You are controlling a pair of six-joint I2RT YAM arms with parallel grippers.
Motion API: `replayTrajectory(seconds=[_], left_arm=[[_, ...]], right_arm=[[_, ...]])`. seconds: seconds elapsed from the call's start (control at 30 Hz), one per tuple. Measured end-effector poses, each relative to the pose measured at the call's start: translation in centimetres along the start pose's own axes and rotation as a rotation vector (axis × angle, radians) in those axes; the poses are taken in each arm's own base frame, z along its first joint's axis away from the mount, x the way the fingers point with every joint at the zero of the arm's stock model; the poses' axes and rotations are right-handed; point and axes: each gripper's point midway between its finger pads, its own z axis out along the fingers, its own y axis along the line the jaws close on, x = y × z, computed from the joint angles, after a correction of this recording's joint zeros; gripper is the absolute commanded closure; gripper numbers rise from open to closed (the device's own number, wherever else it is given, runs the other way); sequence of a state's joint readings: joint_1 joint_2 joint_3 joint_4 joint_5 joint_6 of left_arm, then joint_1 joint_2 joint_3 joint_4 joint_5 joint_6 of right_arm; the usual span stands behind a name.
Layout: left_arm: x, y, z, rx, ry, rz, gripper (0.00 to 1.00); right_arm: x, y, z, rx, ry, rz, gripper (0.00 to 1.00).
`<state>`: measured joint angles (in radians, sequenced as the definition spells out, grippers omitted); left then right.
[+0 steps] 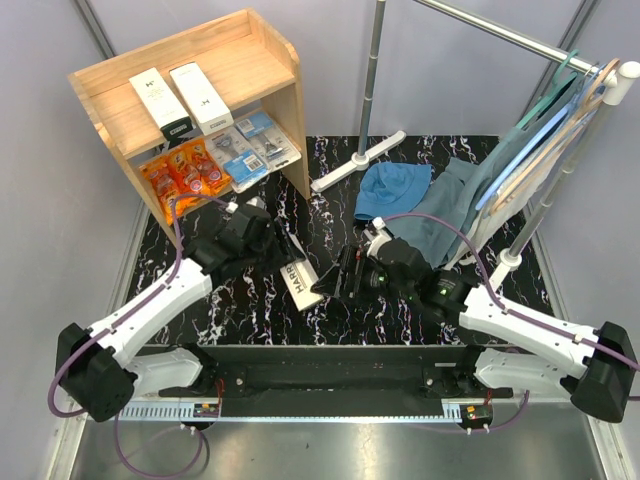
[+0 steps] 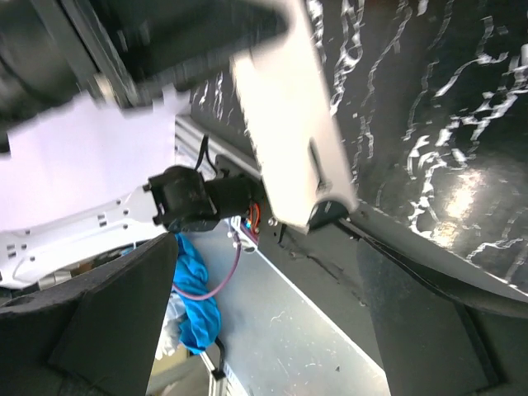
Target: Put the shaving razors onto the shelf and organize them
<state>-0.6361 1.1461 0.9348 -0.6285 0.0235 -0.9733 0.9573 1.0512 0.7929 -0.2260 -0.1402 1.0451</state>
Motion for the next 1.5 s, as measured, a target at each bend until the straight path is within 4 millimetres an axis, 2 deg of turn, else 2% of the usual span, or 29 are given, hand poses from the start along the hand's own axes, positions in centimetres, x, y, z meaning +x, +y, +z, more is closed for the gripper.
replayTrajectory(seconds=[0.23,0.47,0.57,0.73,1.13,1.33,1.5], left_arm=[[-2.7,-2.8,0.2,0.168,-0.024,-0.133,0.47],[-1.7,-3.5,1.0,0.258,0.034,-0.24,0.47],[-1.6,-4.0,1.0,0.296,0.042,-0.269,0.47],[-1.9,-4.4,0.9,0.33,0.036,-0.301,0.47],[-1.8,-4.2,0.5,0.327,0.035,-0.303,0.47],[-1.7,-4.1,0.1,0.326,0.032,-0.301,0.47],[-1.7,-3.7,0.1,0.31,0.024,-0.291,0.47]], right_arm=[[0.9,0.9,0.5,-0.014,-0.011,-0.024,0.01],[0.2,1.0,0.6,0.011,-0.108,-0.04,0.16],[-0.2,0.9,0.7,0.026,-0.146,-0.042,0.26],[-1.0,0.5,0.7,0.052,-0.203,-0.038,0.34],[-2.3,1.0,-1.4,0.041,-0.275,-0.028,0.36],[-2.1,0.3,-1.1,0.07,-0.271,-0.031,0.37],[-1.5,-1.0,-0.7,0.125,-0.248,-0.043,0.37]])
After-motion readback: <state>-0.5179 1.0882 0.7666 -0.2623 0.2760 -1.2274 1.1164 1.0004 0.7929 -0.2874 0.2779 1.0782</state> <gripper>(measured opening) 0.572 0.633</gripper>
